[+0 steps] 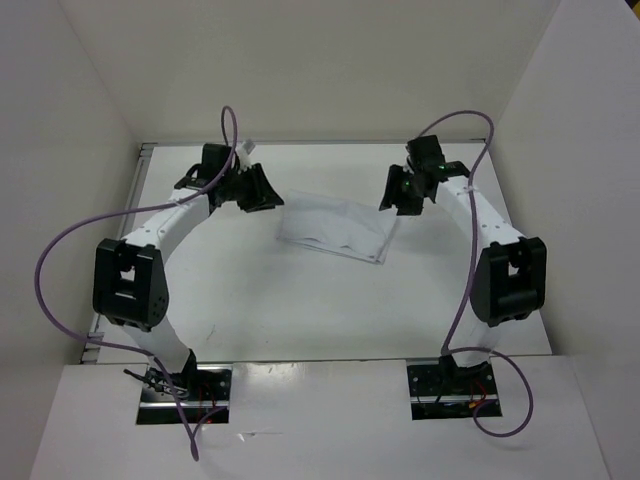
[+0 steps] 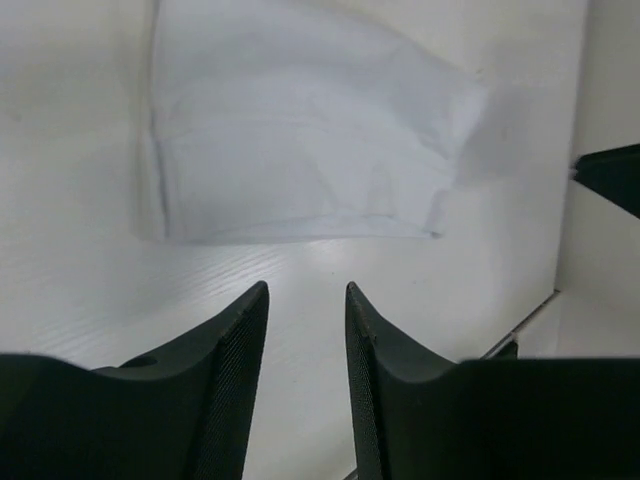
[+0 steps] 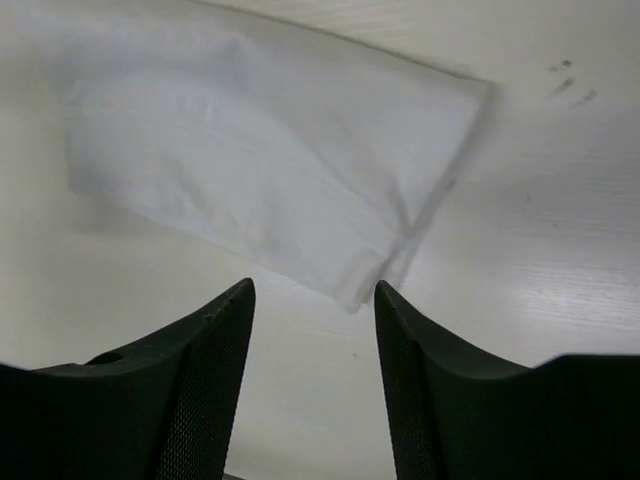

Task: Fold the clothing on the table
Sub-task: Fold the skirt

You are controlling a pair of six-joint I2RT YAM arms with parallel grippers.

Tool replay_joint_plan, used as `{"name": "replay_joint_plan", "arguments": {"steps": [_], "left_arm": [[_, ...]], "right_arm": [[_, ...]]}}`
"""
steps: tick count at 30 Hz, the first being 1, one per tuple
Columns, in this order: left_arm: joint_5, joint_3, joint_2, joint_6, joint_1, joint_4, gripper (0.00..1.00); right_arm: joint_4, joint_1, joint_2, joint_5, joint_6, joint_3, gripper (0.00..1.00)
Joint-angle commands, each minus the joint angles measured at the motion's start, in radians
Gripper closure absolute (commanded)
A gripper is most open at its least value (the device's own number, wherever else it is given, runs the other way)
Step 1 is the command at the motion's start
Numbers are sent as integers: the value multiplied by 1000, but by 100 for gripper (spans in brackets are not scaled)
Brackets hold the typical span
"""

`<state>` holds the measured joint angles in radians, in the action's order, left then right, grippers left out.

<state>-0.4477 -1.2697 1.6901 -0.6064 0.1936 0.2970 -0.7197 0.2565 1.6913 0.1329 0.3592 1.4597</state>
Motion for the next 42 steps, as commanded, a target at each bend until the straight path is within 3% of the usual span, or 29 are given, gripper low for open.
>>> {"name": "replay_joint_plan", "arguments": {"steps": [1,8,23,26,30,32,38,42], "left_arm": [[-111,-127,32,14,7,-18,56],[-155,-295,201,39,87,-27,56],[-137,-260,263,11,96,-71,56],[-126,-260,263,11,96,-71,56],[-126,-260,263,11,96,-71,56],[-135,-260,272,11,96,-71,56],[-144,-260,261,20,107,-38,56],[-144,-169,197,-7,133,-85,59]], "right_arm": [[-21,-65,63,19,56,-91,43],[103,-144,156,109,98,-176,43],[201,-155,306,171,162,-240,52],[210,-132,332,171,172,-231,59],[210,-100,341,159,172,-240,79],[210,-100,341,134,181,-252,100],[79,-40,199,39,172,-289,100],[23,-19,58,11,205,-389,100]]}}
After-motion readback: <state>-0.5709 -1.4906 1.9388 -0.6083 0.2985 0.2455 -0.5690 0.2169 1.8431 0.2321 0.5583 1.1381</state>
